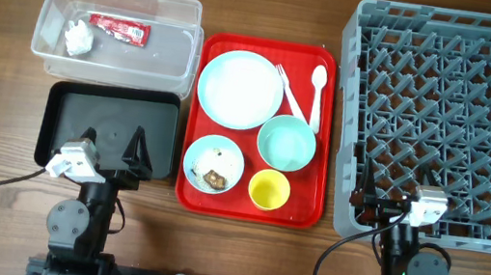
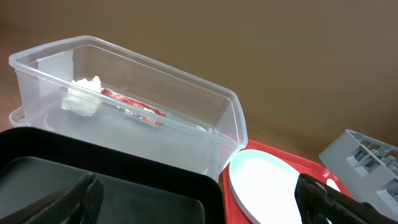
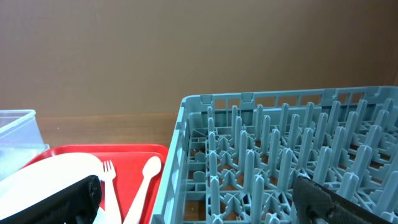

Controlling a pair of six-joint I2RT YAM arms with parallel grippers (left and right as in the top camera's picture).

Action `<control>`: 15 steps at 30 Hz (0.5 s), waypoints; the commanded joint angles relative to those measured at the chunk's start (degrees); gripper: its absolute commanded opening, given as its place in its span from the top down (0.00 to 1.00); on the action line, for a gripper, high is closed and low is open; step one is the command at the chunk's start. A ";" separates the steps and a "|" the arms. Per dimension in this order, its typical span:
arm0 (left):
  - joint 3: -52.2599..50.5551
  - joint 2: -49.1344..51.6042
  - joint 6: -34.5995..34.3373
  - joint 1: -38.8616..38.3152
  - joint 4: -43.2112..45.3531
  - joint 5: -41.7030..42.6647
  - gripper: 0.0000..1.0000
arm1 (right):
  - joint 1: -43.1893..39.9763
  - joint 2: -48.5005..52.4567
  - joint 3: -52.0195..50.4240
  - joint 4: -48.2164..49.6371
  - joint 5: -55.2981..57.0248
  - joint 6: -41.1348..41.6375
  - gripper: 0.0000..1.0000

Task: Sort waste into correct bins and load items into the dishwasher rack

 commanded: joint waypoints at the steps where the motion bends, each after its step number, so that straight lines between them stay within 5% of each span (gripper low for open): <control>1: -0.09 -0.15 1.11 0.42 -0.17 -0.57 0.00 | -0.39 -0.68 -0.15 0.13 0.79 -0.50 0.00; 15: -0.09 -0.15 1.11 0.42 -0.17 -0.55 0.00 | -0.39 -0.68 -0.15 0.13 0.79 -0.48 0.00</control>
